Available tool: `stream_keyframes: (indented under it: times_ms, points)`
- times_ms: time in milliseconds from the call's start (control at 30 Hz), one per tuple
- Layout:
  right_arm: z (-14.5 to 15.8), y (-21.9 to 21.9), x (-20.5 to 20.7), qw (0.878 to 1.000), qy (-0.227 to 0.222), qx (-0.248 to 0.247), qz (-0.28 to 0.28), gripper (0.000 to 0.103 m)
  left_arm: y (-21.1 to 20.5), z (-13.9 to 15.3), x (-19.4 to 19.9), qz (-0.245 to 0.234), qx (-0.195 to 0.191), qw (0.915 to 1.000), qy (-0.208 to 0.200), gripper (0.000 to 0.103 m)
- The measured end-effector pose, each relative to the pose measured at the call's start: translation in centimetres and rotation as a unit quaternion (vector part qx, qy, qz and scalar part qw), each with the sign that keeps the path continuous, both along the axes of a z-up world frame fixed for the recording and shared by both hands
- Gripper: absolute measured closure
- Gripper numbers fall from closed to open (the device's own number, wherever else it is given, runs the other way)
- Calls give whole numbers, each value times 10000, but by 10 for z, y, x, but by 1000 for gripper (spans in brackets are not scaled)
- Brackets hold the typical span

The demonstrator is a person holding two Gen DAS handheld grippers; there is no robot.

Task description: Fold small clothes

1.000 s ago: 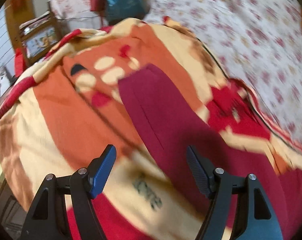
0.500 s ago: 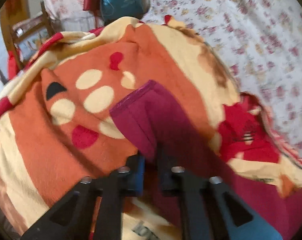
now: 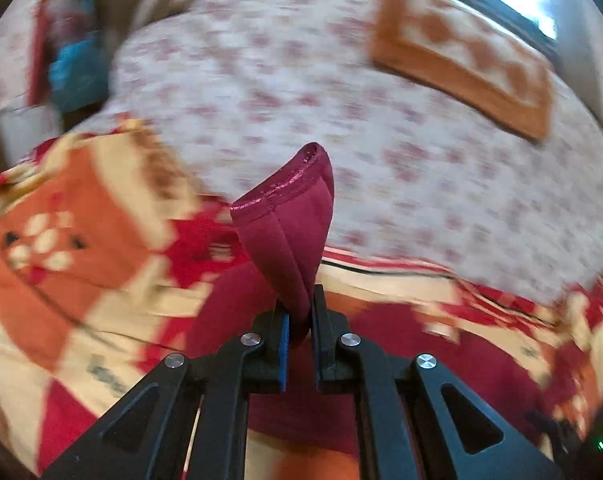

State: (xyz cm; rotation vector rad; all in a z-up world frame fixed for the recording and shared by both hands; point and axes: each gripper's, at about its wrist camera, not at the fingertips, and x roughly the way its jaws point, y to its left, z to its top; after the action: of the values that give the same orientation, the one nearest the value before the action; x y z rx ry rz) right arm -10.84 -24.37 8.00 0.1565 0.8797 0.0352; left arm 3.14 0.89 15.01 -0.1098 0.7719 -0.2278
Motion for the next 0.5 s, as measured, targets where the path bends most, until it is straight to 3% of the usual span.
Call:
stream_keyframes:
  times_ms: [133, 267, 433, 500]
  points:
    - [5, -15, 1, 9997, -39, -69, -231, 0, -72, -18, -15, -682, -67, 9972, 310, 103]
    - [5, -37, 1, 9986, -8, 29, -533, 0, -125, -60, -27, -1072, -53, 9913, 761, 103]
    - [3, -62, 2, 9960, 14, 244, -862, 0, -158, -98, -47, -1286, 426, 9859, 982, 103]
    - [1, -68, 3, 9947, 67, 332, -966, 0, -157, -104, -51, -1323, 399, 9844, 1086, 103]
